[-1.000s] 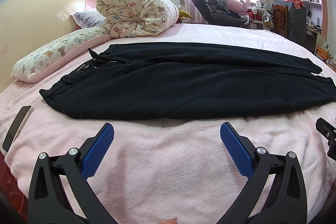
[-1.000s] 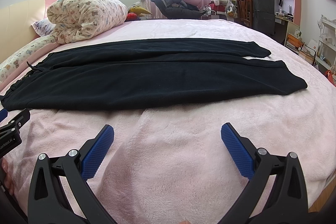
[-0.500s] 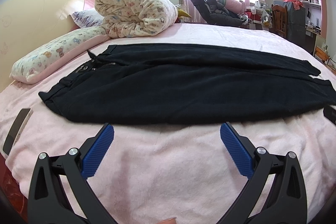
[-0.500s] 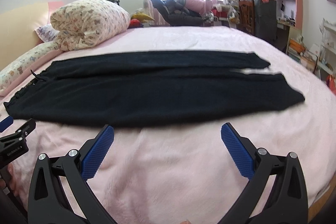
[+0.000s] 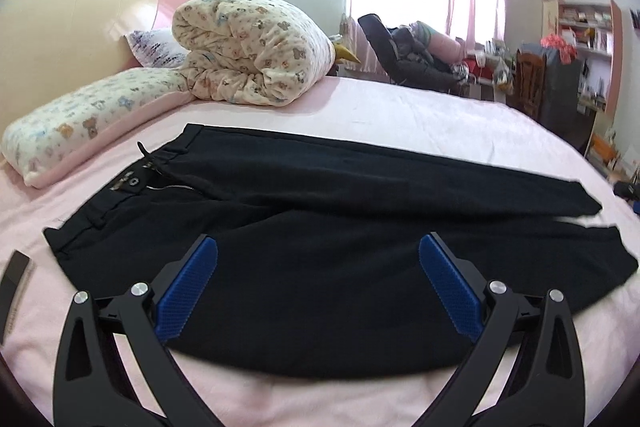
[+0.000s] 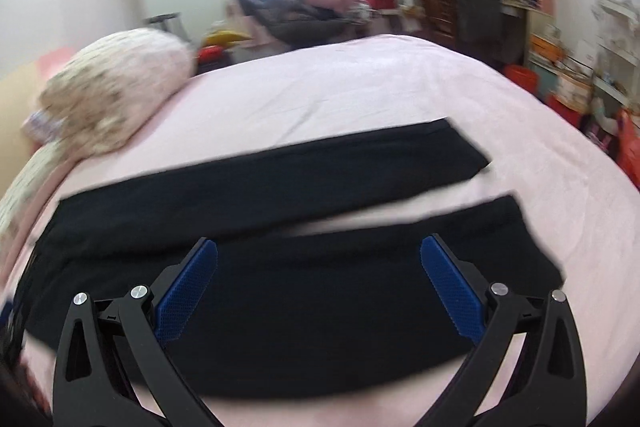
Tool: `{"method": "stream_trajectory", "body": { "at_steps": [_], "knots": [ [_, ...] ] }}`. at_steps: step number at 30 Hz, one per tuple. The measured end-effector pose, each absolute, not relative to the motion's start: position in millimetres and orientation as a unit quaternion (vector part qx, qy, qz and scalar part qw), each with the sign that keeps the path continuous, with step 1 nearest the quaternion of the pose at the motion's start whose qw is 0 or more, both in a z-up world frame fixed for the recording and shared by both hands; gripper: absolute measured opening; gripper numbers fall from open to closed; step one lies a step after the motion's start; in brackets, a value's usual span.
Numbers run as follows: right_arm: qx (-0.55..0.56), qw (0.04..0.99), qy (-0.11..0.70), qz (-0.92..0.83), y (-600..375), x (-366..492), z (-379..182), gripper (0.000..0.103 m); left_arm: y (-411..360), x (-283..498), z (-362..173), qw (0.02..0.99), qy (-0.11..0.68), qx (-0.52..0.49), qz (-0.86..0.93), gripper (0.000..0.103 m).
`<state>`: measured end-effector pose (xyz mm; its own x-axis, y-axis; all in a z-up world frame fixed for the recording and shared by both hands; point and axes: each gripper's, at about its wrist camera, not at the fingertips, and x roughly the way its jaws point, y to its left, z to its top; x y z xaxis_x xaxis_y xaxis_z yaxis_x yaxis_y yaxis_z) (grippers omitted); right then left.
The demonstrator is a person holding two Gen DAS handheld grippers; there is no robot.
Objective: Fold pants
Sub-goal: 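Reach the right tool to the trouser leg hems and grasp them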
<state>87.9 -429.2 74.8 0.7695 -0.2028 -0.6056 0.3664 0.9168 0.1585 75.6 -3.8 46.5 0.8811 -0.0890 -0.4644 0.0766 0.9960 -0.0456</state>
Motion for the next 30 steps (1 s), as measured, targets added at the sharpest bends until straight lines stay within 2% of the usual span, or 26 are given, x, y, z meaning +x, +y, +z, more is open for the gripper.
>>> {"method": "stream_trajectory", "body": {
  "at_steps": [4,7,9,12,21,25,26,28,30],
  "knots": [
    [0.166,0.905,0.32,-0.224,-488,159,79,0.102,-2,79,41,0.973,0.229,-0.013,-0.023,0.101],
    [0.233,0.88,0.332,-0.249,-524,205,67,0.1,-8,73,38,0.978,0.208,0.013,-0.005,0.101],
    [0.271,0.86,0.337,-0.272,-543,229,53,0.082,-8,73,38,0.979,0.203,0.021,-0.007,0.101],
    [0.296,0.828,0.357,-0.316,-562,270,26,0.071,-15,69,37,0.98,0.194,0.039,-0.024,0.101],
    [0.228,0.799,0.365,-0.42,-574,341,1,0.069,-23,65,39,0.981,0.182,0.055,-0.029,0.101],
    [0.194,0.77,0.417,-0.443,-576,360,-25,0.068,-21,72,38,0.979,0.192,0.056,-0.028,0.101],
    [0.189,0.776,0.409,-0.442,-575,359,-27,0.067,-21,71,38,0.98,0.191,0.054,-0.029,0.101],
    [0.191,0.779,0.4,-0.444,-574,352,-27,0.059,-21,70,39,0.98,0.191,0.053,-0.03,0.101],
    [0.204,0.779,0.397,-0.441,-580,348,-25,0.042,-20,70,38,0.98,0.19,0.051,-0.031,0.101]
  ]
}}
